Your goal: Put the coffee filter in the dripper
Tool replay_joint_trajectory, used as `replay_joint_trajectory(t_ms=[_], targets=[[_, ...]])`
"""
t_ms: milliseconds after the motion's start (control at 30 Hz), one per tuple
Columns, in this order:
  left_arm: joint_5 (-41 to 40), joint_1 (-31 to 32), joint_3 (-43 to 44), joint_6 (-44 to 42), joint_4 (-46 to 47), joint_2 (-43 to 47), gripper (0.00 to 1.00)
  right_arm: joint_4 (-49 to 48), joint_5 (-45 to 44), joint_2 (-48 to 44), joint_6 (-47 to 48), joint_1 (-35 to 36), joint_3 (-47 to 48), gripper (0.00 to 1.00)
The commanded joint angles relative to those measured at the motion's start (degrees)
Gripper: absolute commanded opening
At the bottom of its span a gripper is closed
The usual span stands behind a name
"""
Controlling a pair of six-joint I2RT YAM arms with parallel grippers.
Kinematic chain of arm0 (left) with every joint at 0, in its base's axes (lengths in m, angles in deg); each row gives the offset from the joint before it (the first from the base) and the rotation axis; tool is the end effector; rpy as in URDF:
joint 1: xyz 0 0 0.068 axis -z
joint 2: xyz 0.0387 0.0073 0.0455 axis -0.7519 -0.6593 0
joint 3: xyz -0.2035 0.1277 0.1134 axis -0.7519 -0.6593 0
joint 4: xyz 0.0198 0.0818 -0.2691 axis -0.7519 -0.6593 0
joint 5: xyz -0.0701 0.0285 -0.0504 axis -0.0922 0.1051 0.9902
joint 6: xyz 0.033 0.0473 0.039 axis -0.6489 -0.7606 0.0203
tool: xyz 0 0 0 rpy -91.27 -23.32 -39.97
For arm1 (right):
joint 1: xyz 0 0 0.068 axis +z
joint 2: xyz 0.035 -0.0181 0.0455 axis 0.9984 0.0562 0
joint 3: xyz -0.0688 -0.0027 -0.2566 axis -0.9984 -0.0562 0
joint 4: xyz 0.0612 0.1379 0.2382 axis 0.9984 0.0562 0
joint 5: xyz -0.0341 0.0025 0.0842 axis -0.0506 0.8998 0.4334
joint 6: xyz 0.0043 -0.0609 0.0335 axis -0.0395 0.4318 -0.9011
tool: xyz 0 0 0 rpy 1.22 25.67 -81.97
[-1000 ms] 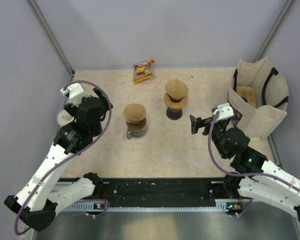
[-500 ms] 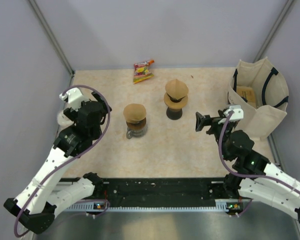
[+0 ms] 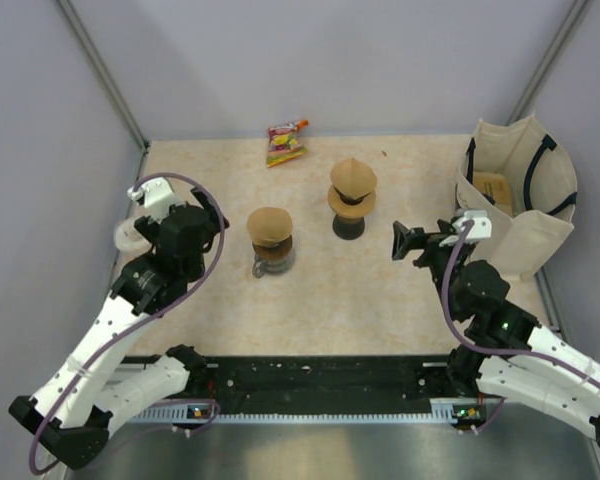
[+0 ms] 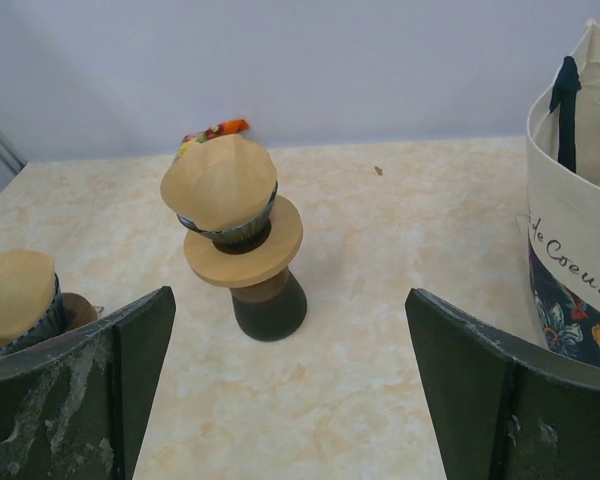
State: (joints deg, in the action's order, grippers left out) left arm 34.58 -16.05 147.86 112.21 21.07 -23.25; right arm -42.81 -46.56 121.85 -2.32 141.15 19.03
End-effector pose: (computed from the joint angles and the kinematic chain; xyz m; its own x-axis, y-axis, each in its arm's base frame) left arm 0.1934 -0.0749 0.3716 -0.1830 -0.3764 -0.9082 -0.3733 0.8812 -0.2900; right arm 0.1366 0.1211 0.3364 0.0259 0.1750 -0.9842 -0.1561 0.9732 0.1689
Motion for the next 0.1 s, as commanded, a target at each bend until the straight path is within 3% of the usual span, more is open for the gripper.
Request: replay_joint_trajectory(t_ms=[0, 67], targets=[[2.1, 0.1, -1.3, -1.2, 4.1, 1.2, 0.99, 0.1, -1.2, -0.4, -2.3, 0.5, 2.9, 0.99], [2.7, 0.1, -1.3, -1.3, 4.2, 1.2, 0.99, 0.1, -1.1, -0.3, -2.2, 0.5, 3.1, 0.99]])
